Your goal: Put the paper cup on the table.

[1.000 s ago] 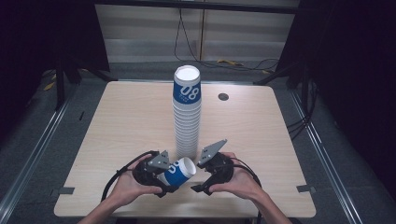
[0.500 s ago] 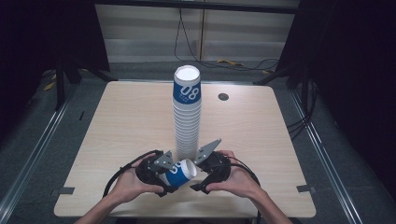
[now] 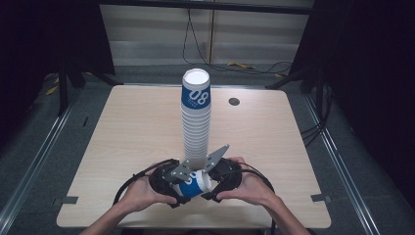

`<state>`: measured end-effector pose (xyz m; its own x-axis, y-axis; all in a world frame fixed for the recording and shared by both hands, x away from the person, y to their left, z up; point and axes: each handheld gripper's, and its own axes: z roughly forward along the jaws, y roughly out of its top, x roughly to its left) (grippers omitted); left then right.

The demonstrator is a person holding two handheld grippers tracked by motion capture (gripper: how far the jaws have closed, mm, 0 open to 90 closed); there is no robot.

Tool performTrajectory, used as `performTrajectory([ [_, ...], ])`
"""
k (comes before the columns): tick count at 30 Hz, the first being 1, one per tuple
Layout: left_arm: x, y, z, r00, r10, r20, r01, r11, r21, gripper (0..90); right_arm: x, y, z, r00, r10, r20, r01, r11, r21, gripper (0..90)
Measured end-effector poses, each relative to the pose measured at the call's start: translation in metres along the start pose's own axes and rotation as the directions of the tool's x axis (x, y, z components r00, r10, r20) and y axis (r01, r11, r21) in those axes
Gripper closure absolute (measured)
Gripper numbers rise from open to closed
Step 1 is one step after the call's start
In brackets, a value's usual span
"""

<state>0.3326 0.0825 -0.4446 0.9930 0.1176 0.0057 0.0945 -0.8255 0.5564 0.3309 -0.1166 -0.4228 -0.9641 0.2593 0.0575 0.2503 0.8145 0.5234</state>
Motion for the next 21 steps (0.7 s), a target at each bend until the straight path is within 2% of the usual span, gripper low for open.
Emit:
performTrajectory([
  [6, -0.004, 0.004, 0.008, 0.9996, 0.025, 0.016, -0.025, 0.9997, 0.003, 21.8, 0.001, 0.004, 0.002, 0.9997, -0.020, -0.012, 0.020, 1.000, 0.004, 19.8],
  [7, -0.005, 0.004, 0.008, 0.9995, 0.015, 0.027, -0.016, 0.9997, 0.016, 21.8, 0.001, 0.005, 0.003, 0.9994, -0.031, -0.014, 0.031, 1.000, 0.003, 19.7],
  [8, -0.006, 0.004, 0.009, 0.9994, 0.022, 0.025, -0.022, 0.9996, 0.015, 21.8, 0.002, 0.006, 0.002, 0.9996, -0.028, -0.003, 0.028, 1.000, 0.014, 20.2],
  [9, -0.006, 0.005, 0.009, 0.9995, 0.025, 0.020, -0.025, 0.9994, 0.024, 21.8, 0.002, 0.007, 0.004, 0.9990, -0.035, -0.027, 0.035, 0.999, 0.007, 20.4],
  [16, -0.010, 0.005, 0.010, 0.9987, 0.039, 0.034, -0.040, 0.9988, 0.030, 21.8, 0.004, 0.010, 0.010, 0.9967, -0.047, -0.066, 0.048, 0.999, 0.022, 24.6],
  [21, -0.010, 0.003, 0.010, 0.9979, 0.060, 0.027, -0.060, 0.9982, -0.005, 21.7, 0.006, 0.011, 0.008, 0.9964, -0.056, -0.064, 0.057, 0.998, 0.010, 25.8],
])
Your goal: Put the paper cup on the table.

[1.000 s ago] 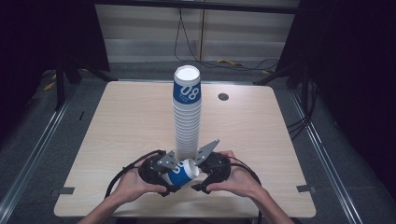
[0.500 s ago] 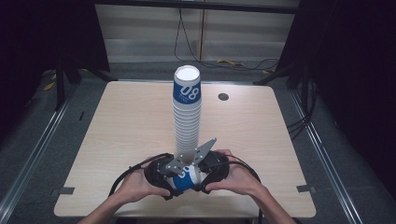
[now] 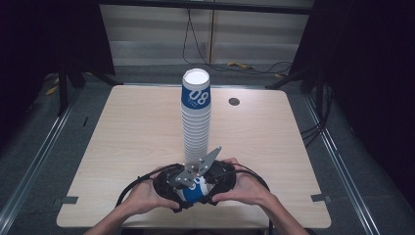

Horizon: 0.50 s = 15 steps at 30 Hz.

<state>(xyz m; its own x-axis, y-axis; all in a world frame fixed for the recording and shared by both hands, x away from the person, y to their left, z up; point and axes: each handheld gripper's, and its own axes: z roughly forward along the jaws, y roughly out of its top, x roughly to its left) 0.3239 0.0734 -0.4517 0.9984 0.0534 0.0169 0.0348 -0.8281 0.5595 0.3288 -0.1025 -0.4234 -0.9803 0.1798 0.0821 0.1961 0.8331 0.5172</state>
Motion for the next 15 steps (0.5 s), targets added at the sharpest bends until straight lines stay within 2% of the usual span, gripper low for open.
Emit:
performTrajectory([
  [1, 0.0004, -0.0003, -0.0004, 0.9999, 0.013, -0.002, -0.013, 0.9999, -0.005, 21.6, 0.0001, -0.0003, -0.0009, 1.0000, -0.006, -0.002, 0.006, 1.000, -0.001, 26.0],
  [3, 0.0006, -0.0002, -0.0013, 0.9999, 0.010, 0.012, -0.010, 1.0000, -0.002, 21.7, 0.0002, -0.0009, -0.0019, 1.0000, -0.001, -0.006, 0.001, 1.000, -0.003, 26.1],
  [8, 0.0002, 0.0005, -0.0005, 0.9996, 0.029, 0.006, -0.029, 0.9996, 0.008, 21.6, 0.0006, 0.0002, -0.0013, 0.9999, -0.001, -0.012, 0.001, 1.000, 0.000, 26.8],
  [13, -0.0010, -0.0018, -0.0014, 0.9995, 0.029, 0.014, -0.028, 0.9993, -0.023, 21.6, -0.0006, -0.0021, -0.0026, 0.9991, -0.017, -0.038, 0.017, 1.000, -0.017, 28.6],
  [15, -0.0009, -0.0021, -0.0027, 0.9994, 0.032, 0.008, -0.032, 0.9988, -0.036, 21.3, 0.0001, -0.0030, -0.0045, 0.9995, -0.010, -0.031, 0.009, 1.000, -0.015, 28.7],
])
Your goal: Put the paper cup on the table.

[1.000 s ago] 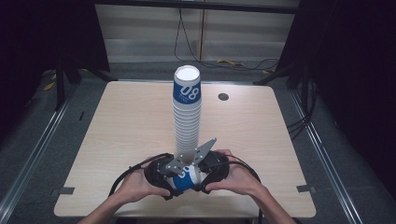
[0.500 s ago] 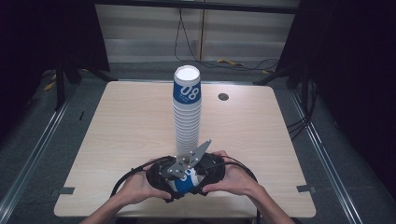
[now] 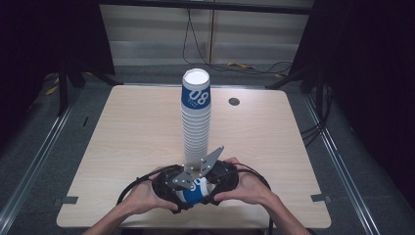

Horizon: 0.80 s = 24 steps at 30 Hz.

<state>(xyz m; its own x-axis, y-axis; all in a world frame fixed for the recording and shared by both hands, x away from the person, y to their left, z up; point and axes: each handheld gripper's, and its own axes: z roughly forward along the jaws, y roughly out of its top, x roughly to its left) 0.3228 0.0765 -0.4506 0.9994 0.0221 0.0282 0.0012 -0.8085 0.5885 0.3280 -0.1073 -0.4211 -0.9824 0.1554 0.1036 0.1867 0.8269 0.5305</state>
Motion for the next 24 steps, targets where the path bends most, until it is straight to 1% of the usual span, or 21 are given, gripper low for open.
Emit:
performTrajectory([
  [2, -0.001, 0.000, -0.001, 0.9999, 0.006, -0.009, -0.006, 0.9997, -0.022, 20.9, 0.001, 0.000, -0.002, 1.0000, 0.003, 0.003, -0.003, 1.000, -0.006, 28.8],
  [5, -0.001, 0.000, -0.002, 0.9999, 0.010, -0.013, -0.011, 0.9995, -0.028, 20.0, 0.001, -0.001, -0.004, 1.0000, 0.005, 0.001, -0.005, 1.000, -0.014, 28.8],
  [6, 0.000, -0.001, -0.001, 0.9999, 0.008, -0.012, -0.009, 0.9989, -0.047, 19.8, 0.001, -0.002, -0.005, 1.0000, 0.003, 0.005, -0.003, 1.000, -0.016, 28.8],
  [8, 0.002, -0.001, -0.003, 1.0000, -0.009, -0.003, 0.009, 0.9978, -0.065, 18.6, 0.001, -0.002, -0.005, 1.0000, 0.000, 0.008, 0.001, 1.000, -0.013, 29.0],
  [9, 0.003, -0.003, -0.003, 0.9996, -0.025, 0.013, 0.026, 0.9955, -0.091, 17.6, 0.001, -0.002, -0.005, 0.9999, 0.003, 0.010, -0.003, 1.000, -0.010, 29.1],
  [10, 0.005, -0.003, -0.004, 0.9993, -0.027, 0.024, 0.030, 0.9926, -0.118, 17.6, 0.002, -0.003, -0.004, 0.9999, -0.009, 0.010, 0.009, 1.000, -0.006, 29.2],
  [11, 0.005, -0.003, -0.006, 0.9989, -0.039, 0.028, 0.042, 0.9921, -0.118, 17.6, 0.003, -0.003, -0.004, 0.9997, -0.018, 0.016, 0.018, 1.000, -0.007, 29.2],
  [12, 0.006, -0.004, -0.006, 0.9988, -0.043, 0.026, 0.045, 0.9913, -0.124, 16.4, 0.004, -0.003, -0.004, 0.9999, -0.012, 0.012, 0.012, 1.000, -0.004, 29.2],
  [13, 0.006, -0.004, -0.006, 0.9986, -0.045, 0.027, 0.048, 0.9908, -0.127, 15.7, 0.003, -0.003, -0.004, 0.9999, -0.012, 0.009, 0.012, 1.000, -0.008, 29.2],
  [17, 0.008, -0.007, -0.010, 0.9987, -0.047, 0.019, 0.049, 0.9864, -0.157, 16.1, 0.001, -0.005, -0.008, 0.9997, -0.005, 0.022, 0.006, 1.000, -0.030, 29.2],
  [18, 0.009, -0.007, -0.012, 0.9985, -0.053, 0.011, 0.054, 0.9842, -0.168, 16.0, 0.001, -0.005, -0.009, 0.9997, 0.004, 0.023, -0.003, 0.999, -0.033, 29.2],
  [19, 0.008, -0.008, -0.014, 0.9977, -0.067, 0.014, 0.068, 0.9807, -0.183, 16.0, 0.001, -0.005, -0.010, 0.9996, 0.006, 0.028, -0.004, 0.999, -0.038, 29.2],
  [21, 0.009, -0.010, -0.017, 0.9965, -0.083, 0.013, 0.084, 0.9709, -0.224, 15.9, 0.000, -0.007, -0.010, 0.9994, 0.010, 0.034, -0.009, 0.999, -0.041, 29.1],
  [22, 0.010, -0.011, -0.020, 0.9953, -0.096, 0.007, 0.095, 0.9669, -0.237, 16.0, -0.001, -0.007, -0.010, 0.9993, 0.003, 0.037, -0.001, 0.999, -0.046, 29.1],
  [23, 0.010, -0.012, -0.022, 0.9941, -0.109, 0.003, 0.106, 0.9639, -0.244, 15.9, 0.000, -0.008, -0.010, 0.9991, 0.017, 0.038, -0.015, 0.999, -0.043, 29.0],
  [24, 0.011, -0.014, -0.023, 0.9925, -0.122, -0.006, 0.116, 0.9586, -0.260, 15.9, -0.001, -0.009, -0.011, 0.9989, 0.022, 0.041, -0.020, 0.999, -0.041, 29.0],
])
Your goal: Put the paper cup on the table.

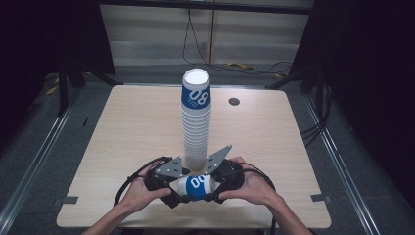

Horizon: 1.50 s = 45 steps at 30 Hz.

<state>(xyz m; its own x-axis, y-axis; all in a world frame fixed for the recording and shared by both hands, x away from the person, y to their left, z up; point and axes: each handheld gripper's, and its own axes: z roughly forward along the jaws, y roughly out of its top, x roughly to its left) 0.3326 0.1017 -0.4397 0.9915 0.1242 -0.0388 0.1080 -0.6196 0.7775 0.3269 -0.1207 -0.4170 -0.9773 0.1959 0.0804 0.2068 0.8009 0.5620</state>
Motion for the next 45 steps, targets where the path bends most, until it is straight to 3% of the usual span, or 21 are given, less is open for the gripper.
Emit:
performTrajectory([
  [4, 0.004, -0.005, -0.006, 0.9992, -0.039, -0.010, 0.038, 0.9968, -0.070, 15.9, -0.003, -0.002, -0.002, 0.9994, 0.032, 0.014, -0.032, 0.999, -0.008, 29.0],
  [6, 0.006, -0.005, -0.009, 0.9985, -0.048, -0.028, 0.045, 0.9958, -0.080, 15.7, -0.004, -0.002, -0.002, 0.9988, 0.045, 0.020, -0.045, 0.999, -0.003, 29.0],
  [10, 0.008, -0.008, -0.014, 0.9958, -0.083, -0.038, 0.077, 0.9884, -0.131, 15.7, -0.005, -0.006, -0.004, 0.9969, 0.073, 0.030, -0.072, 0.997, -0.026, 28.9],
  [12, 0.008, -0.010, -0.016, 0.9942, -0.098, -0.045, 0.091, 0.9866, -0.136, 15.7, -0.006, -0.010, -0.005, 0.9958, 0.082, 0.040, -0.081, 0.996, -0.033, 28.9],
  [16, 0.010, -0.015, -0.018, 0.9856, -0.163, -0.046, 0.154, 0.9748, -0.162, 15.7, -0.006, -0.016, -0.006, 0.9928, 0.111, 0.045, -0.108, 0.992, -0.066, 28.8],
  [21, 0.012, -0.021, -0.020, 0.9823, -0.178, -0.059, 0.166, 0.9711, -0.172, 15.7, -0.007, -0.024, -0.007, 0.9887, 0.139, 0.056, -0.133, 0.986, -0.102, 28.7],
  [24, 0.012, -0.024, -0.022, 0.9800, -0.189, -0.060, 0.176, 0.9682, -0.178, 15.7, -0.008, -0.028, -0.010, 0.9847, 0.161, 0.065, -0.152, 0.979, -0.135, 28.6],
  [28, 0.016, -0.029, -0.023, 0.9738, -0.225, -0.030, 0.214, 0.9541, -0.209, 15.7, -0.010, -0.033, -0.014, 0.9774, 0.198, 0.073, -0.183, 0.966, -0.182, 28.5],
  [30, 0.016, -0.030, -0.023, 0.9739, -0.222, -0.045, 0.208, 0.9537, -0.217, 15.6, -0.009, -0.035, -0.016, 0.9756, 0.210, 0.066, -0.192, 0.959, -0.210, 28.5],
  [34, 0.015, -0.033, -0.023, 0.9732, -0.227, -0.034, 0.214, 0.9496, -0.229, 15.7, -0.010, -0.041, -0.018, 0.9698, 0.236, 0.061, -0.214, 0.943, -0.256, 28.5],
  [38, 0.015, -0.034, -0.022, 0.9755, -0.212, -0.058, 0.193, 0.9523, -0.237, 15.6, -0.012, -0.047, -0.019, 0.9666, 0.253, 0.040, -0.231, 0.929, -0.290, 28.5],
  [41, 0.014, -0.034, -0.022, 0.9779, -0.202, -0.053, 0.183, 0.9519, -0.245, 15.6, -0.012, -0.049, -0.019, 0.9657, 0.256, 0.041, -0.233, 0.926, -0.296, 28.6],
  [45, 0.015, -0.035, -0.022, 0.9753, -0.215, -0.050, 0.195, 0.9459, -0.259, 15.6, -0.012, -0.050, -0.019, 0.9648, 0.260, 0.041, -0.234, 0.919, -0.316, 28.5],
])
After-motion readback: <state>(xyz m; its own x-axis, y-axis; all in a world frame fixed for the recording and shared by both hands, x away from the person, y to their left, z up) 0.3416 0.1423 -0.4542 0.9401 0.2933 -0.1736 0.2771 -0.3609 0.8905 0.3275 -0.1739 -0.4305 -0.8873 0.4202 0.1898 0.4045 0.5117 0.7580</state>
